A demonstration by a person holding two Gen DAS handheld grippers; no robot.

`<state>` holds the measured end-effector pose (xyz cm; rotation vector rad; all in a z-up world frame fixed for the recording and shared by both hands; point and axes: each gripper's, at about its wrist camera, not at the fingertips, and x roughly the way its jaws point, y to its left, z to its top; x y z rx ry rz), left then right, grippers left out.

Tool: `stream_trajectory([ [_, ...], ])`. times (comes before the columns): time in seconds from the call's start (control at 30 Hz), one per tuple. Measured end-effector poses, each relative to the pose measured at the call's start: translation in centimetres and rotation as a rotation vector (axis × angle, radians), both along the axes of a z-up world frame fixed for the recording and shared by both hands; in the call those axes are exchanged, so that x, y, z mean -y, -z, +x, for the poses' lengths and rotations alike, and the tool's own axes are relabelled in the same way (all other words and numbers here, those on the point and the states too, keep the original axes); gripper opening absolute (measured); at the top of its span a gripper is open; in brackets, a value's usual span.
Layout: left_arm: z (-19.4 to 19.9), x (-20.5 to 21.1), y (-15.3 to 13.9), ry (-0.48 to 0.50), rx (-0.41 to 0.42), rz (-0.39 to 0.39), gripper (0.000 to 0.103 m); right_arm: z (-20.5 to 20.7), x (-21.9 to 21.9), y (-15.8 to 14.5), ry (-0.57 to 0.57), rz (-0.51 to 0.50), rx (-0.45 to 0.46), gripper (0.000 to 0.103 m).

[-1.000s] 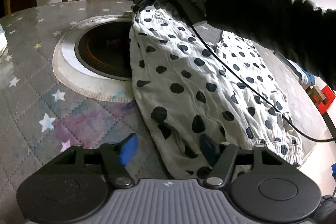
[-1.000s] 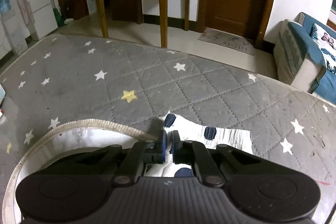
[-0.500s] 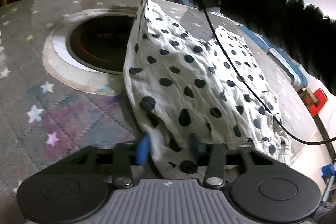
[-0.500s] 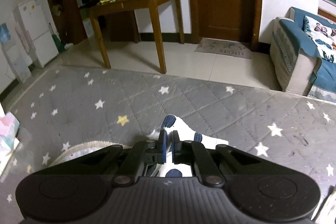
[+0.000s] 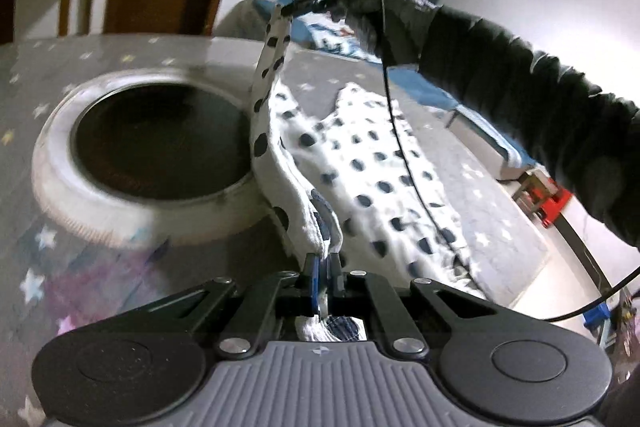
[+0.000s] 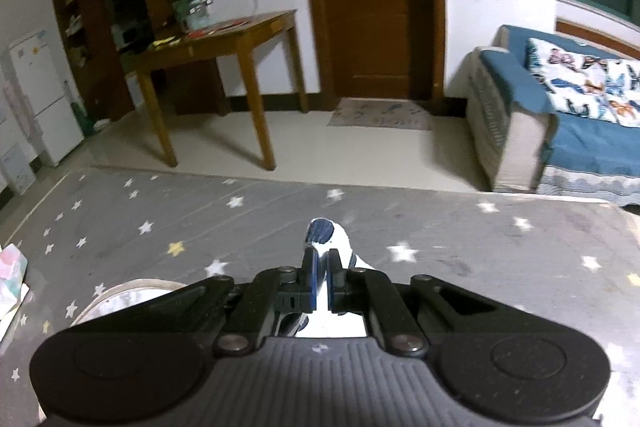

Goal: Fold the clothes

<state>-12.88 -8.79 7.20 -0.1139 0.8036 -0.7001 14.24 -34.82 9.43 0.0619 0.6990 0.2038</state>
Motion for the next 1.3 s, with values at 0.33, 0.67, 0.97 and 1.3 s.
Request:
stream_trajectory([
  [0.33, -1.5, 5.5, -2.6, 0.209, 0.096, 0.007, 0.004, -3.8, 9.3, -2.5, 0.119, 0.029, 0.056, 0.004],
  [0.67, -2.0, 10.7, -1.7, 0.352, 0.073, 0.046, 0.004, -5.6, 16.9, 0.6, 0.208, 0.048, 0.007, 0.004],
  [0.97, -1.0, 14.0, 0.1, 0.435, 0.013, 0.077, 0.004, -6.8, 21.0, 4.0, 0.253, 0.069, -0.037, 0.004],
  [1.3, -0.6, 15.3, 2.0, 0.490, -0.058, 0.122, 0.005, -7.7, 23.8, 8.0, 0.340, -0.003, -0.118, 0.011],
])
